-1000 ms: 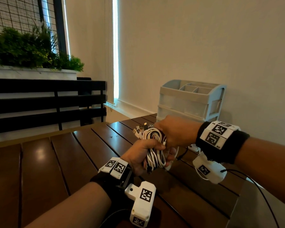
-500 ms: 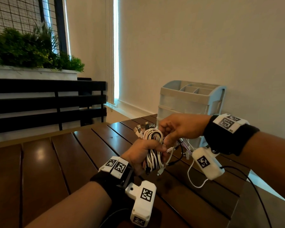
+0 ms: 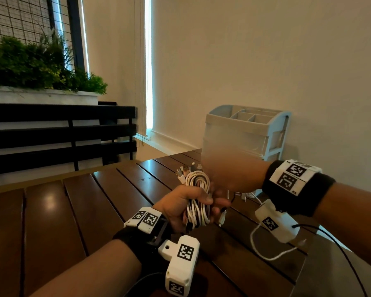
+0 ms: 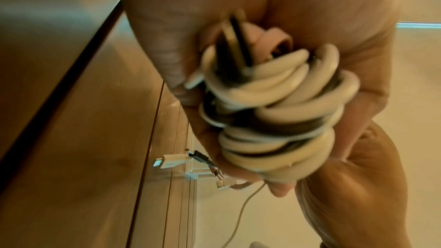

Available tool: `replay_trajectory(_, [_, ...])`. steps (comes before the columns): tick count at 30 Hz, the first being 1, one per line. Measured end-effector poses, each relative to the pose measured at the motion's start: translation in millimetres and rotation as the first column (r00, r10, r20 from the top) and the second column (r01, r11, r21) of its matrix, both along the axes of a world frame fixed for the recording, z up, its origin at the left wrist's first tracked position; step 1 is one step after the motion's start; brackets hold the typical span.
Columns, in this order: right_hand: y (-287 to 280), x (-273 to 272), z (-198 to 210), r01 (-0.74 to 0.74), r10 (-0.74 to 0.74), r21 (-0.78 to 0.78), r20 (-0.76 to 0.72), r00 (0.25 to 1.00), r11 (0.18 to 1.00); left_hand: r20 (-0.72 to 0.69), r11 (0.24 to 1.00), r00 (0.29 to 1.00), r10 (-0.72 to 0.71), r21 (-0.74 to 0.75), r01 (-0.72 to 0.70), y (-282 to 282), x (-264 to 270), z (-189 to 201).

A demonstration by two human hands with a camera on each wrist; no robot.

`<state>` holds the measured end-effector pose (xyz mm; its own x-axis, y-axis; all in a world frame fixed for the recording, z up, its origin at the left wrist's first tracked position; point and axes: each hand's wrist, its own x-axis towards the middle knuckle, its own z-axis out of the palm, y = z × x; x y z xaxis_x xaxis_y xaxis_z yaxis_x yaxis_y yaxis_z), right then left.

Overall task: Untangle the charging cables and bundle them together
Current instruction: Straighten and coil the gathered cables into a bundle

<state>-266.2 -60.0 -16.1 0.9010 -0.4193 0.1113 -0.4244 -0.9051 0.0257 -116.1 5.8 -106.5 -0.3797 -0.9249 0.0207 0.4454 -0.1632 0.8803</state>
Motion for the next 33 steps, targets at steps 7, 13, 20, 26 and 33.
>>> replay_trajectory(7, [-9.9,-5.4,3.5,0.052,-0.058,0.271,0.015,0.998,0.961,0.148,0.978,0.968,0.202,-0.08,-0.192,3.4,-5.7,6.0])
replay_trajectory(13, [-19.7,-8.7,-0.8,0.132,-0.145,0.331,0.014,0.989,0.934,0.133,0.956,0.947,0.292,-0.062,-0.286,-2.2,-0.7,6.3])
replay_trajectory(20, [-17.0,-5.6,-19.8,0.069,-0.211,0.53,0.213,0.954,0.845,-0.025,0.952,0.956,0.294,-0.077,-0.295,-4.8,5.0,7.9])
replay_trajectory(26, [-14.2,-3.1,-32.7,0.01,-0.304,0.734,0.269,0.914,0.679,-0.093,0.95,0.95,0.297,-0.069,-0.304,-2.6,9.6,12.9])
replay_trajectory(33, [-13.5,1.3,-42.9,0.117,-0.316,0.519,0.315,0.895,0.847,-0.02,0.968,0.969,0.246,-0.054,-0.247,-8.7,2.2,4.1])
